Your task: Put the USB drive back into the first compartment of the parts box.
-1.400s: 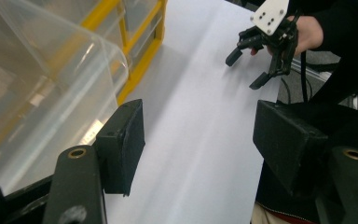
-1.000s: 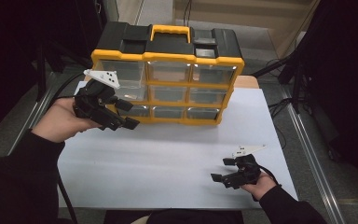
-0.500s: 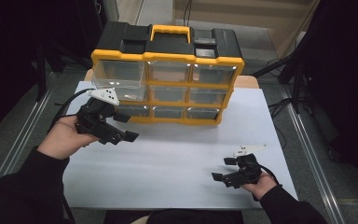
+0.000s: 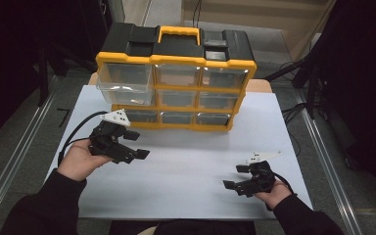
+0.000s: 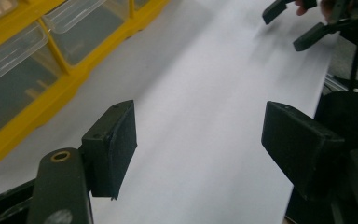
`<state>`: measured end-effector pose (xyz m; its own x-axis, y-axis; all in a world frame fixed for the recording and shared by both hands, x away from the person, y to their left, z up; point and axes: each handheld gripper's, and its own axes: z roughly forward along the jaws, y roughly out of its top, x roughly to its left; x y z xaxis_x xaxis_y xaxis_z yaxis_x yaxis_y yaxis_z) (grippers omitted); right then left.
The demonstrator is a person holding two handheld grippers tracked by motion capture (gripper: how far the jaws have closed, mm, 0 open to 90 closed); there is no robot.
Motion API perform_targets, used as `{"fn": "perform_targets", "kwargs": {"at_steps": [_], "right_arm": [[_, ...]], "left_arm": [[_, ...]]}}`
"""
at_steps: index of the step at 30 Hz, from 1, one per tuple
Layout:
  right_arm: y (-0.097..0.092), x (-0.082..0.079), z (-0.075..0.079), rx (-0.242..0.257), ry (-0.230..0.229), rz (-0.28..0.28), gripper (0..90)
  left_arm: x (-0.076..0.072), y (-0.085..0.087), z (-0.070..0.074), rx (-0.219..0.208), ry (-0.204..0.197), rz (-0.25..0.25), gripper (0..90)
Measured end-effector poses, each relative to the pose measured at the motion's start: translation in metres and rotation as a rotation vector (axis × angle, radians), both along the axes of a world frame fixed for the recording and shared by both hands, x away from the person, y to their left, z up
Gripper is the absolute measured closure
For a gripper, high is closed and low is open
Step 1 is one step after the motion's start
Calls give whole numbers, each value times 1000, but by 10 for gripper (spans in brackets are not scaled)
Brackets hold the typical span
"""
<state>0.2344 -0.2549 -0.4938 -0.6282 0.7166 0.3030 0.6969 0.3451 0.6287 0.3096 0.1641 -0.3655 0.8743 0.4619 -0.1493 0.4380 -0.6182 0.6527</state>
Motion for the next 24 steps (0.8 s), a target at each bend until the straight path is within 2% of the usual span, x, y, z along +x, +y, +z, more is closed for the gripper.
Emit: {"fn": "perform_targets", "kwargs": {"at_steps": [1, 6, 10, 15, 19, 21, 24], "right_arm": [[0, 0, 0, 2, 0, 0, 121], [0, 0, 0, 6, 1, -7, 121], [0, 0, 0, 5, 0, -4, 121], [-1, 0, 0, 2, 0, -6, 121], [-1, 0, 0, 4, 3, -14, 121], [-1, 0, 0, 2, 5, -16, 121], [-1, 1, 0, -2, 4, -17, 121]], "left_arm": [[0, -1, -3, -12, 3, 13, 278], [-2, 0, -17, -12, -12, 38, 278], [-1, 3, -31, -44, 27, 51, 278], [-3, 6, -51, -14, 8, 84, 277], [-3, 7, -60, -25, 18, 91, 278], [-4, 8, -63, -21, 10, 93, 278], [-4, 9, -69, -40, 2, 93, 278]]}}
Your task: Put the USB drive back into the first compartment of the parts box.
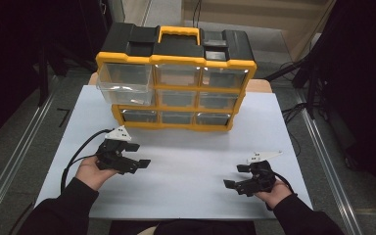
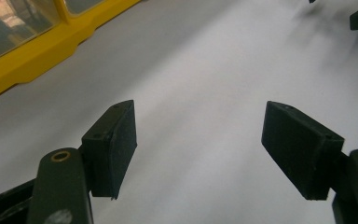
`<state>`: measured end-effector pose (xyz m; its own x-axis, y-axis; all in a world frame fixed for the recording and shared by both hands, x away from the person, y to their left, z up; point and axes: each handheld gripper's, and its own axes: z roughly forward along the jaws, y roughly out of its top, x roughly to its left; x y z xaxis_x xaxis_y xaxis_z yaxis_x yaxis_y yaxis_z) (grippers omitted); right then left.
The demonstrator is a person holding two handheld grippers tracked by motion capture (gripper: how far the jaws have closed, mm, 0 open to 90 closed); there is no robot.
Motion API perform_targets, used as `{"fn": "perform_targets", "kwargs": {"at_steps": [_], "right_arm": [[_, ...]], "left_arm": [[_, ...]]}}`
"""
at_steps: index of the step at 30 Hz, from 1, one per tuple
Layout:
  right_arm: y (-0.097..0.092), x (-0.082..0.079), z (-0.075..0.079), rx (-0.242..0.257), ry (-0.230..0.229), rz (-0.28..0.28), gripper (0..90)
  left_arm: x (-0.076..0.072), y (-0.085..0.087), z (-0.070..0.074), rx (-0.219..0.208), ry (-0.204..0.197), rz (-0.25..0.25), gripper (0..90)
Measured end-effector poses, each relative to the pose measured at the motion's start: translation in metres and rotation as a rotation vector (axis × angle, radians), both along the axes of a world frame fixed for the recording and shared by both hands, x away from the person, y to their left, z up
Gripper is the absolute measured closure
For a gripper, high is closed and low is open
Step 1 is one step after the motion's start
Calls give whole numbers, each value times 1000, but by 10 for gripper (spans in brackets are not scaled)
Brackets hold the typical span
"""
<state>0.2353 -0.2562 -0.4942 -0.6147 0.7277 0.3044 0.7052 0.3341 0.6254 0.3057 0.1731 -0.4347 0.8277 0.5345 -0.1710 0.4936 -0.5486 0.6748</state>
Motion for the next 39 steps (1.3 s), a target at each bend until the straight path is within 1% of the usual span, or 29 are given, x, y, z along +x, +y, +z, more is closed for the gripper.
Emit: {"fn": "perform_targets", "kwargs": {"at_steps": [2, 4, 7, 11, 14, 16, 18, 20, 24, 26, 27, 29, 31, 37, 39], "right_arm": [[-1, 0, 0, 0, 1, 1, 121], [-1, 1, 0, 4, 4, -8, 121], [-2, 1, -1, 5, 4, -15, 121], [-3, 1, -1, 2, 6, -21, 121], [-3, 1, -1, 1, 6, -23, 121], [-4, 1, -1, 2, 6, -23, 121], [-4, 2, -1, 4, 5, -24, 121], [-4, 2, -1, 2, 6, -26, 121], [-3, 1, -1, 0, 6, -23, 121], [-3, 1, -1, 0, 5, -21, 121], [-3, 1, -1, 0, 5, -23, 121], [-4, 1, -1, 1, 5, -22, 121], [-4, 1, -1, -1, 5, -21, 121], [-5, 1, -1, 4, 6, -23, 121], [-5, 1, -1, 1, 3, -21, 121]], "left_arm": [[0, 1, -4, -4, 10, -6, 278], [0, 2, -7, -10, 7, -10, 277], [0, 4, -10, 0, 2, -9, 277], [0, 6, -15, 21, 23, -12, 277], [0, 9, -19, 29, 31, -10, 278], [-1, 12, -20, 32, 45, -6, 278], [-2, 14, -22, 50, 54, -10, 277], [-3, 17, -23, 56, 52, 2, 277], [-4, 26, -24, 43, 71, 23, 277], [-6, 30, -25, 49, 69, 33, 277], [-6, 32, -25, 46, 68, 34, 277], [-7, 35, -26, 58, 63, 36, 277], [-7, 38, -26, 59, 63, 39, 277], [-5, 45, -29, 52, 77, 57, 277], [-4, 45, -29, 54, 84, 54, 277]]}}
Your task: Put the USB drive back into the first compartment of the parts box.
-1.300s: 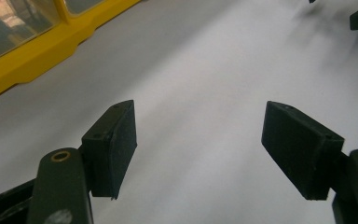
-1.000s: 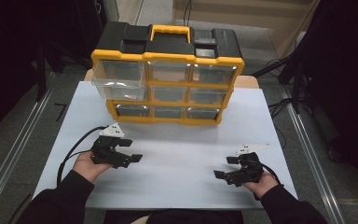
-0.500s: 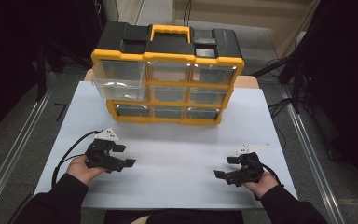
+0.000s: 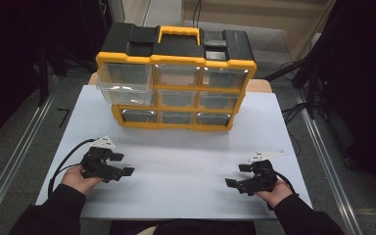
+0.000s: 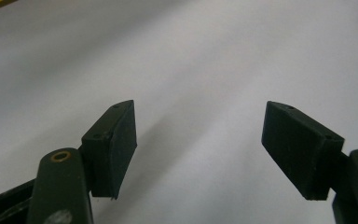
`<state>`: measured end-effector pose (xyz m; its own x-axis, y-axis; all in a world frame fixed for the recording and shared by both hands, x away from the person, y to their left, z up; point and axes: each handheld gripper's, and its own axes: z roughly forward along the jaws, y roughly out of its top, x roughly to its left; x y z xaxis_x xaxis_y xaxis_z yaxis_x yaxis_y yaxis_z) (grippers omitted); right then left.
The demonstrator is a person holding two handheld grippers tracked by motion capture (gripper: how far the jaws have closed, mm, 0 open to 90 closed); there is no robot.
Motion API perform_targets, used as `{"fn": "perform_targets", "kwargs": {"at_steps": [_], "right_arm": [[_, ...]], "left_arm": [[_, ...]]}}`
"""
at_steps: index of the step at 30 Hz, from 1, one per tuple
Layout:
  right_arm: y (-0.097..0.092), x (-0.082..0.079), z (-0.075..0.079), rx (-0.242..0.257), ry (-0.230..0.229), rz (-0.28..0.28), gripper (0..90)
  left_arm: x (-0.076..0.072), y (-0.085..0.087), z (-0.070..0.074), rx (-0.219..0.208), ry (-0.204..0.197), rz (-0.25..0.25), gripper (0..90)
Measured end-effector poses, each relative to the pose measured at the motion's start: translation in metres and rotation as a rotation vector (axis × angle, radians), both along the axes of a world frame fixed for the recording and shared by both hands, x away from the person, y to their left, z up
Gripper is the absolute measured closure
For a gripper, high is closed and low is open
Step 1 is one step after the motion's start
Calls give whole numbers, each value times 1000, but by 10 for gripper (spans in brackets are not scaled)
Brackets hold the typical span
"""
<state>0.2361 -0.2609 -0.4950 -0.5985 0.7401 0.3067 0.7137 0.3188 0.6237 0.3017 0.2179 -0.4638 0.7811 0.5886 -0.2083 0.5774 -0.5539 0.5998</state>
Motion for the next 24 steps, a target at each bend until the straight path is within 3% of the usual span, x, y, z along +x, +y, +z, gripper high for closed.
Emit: {"fn": "perform_targets", "kwargs": {"at_steps": [24], "right_arm": [[1, -1, 1, -1, 3, 2, 121]], "left_arm": [[1, 0, 0, -4, 2, -2, 277]]}}
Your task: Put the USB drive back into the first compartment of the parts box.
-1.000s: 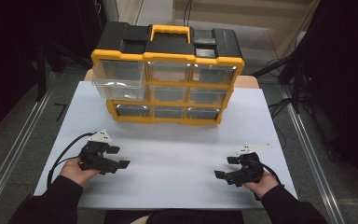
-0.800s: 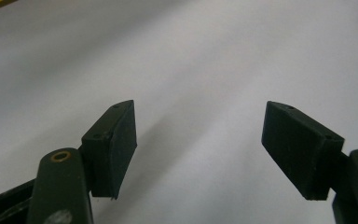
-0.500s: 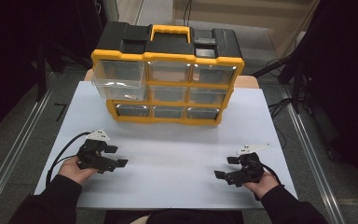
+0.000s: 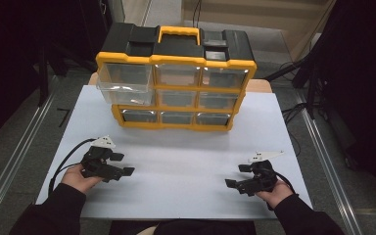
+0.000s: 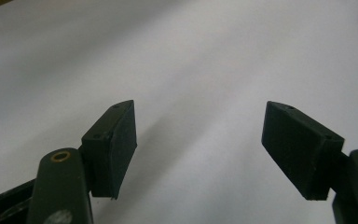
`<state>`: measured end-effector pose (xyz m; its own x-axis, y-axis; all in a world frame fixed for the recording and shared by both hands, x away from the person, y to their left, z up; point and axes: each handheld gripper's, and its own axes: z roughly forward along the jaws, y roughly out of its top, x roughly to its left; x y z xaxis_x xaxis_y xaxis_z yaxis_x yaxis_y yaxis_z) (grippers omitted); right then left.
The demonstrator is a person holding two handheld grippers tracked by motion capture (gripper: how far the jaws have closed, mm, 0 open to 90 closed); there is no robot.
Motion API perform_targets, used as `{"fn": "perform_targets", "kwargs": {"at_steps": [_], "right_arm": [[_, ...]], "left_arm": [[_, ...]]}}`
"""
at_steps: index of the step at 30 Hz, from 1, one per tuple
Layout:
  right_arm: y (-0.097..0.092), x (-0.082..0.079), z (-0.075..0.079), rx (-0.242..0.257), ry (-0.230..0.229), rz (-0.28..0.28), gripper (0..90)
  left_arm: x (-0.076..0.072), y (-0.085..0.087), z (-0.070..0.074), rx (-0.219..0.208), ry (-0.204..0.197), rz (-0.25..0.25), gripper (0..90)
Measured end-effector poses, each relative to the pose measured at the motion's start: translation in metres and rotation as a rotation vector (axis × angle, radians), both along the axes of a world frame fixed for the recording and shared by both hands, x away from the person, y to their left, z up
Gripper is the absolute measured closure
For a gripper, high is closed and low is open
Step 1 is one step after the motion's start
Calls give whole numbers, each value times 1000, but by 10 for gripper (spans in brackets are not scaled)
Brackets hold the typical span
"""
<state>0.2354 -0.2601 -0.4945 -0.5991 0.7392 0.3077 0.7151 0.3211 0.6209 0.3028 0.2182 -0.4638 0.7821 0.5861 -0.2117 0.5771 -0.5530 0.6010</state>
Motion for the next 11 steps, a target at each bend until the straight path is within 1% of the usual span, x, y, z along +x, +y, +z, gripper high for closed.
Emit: {"fn": "perform_targets", "kwargs": {"at_steps": [8, 11], "right_arm": [[0, 0, 0, 2, 0, 0, 121], [0, 0, 0, 0, -1, 2, 121]], "left_arm": [[0, 0, -1, 5, 6, -7, 277], [0, 0, -1, 8, -2, 0, 270]]}}
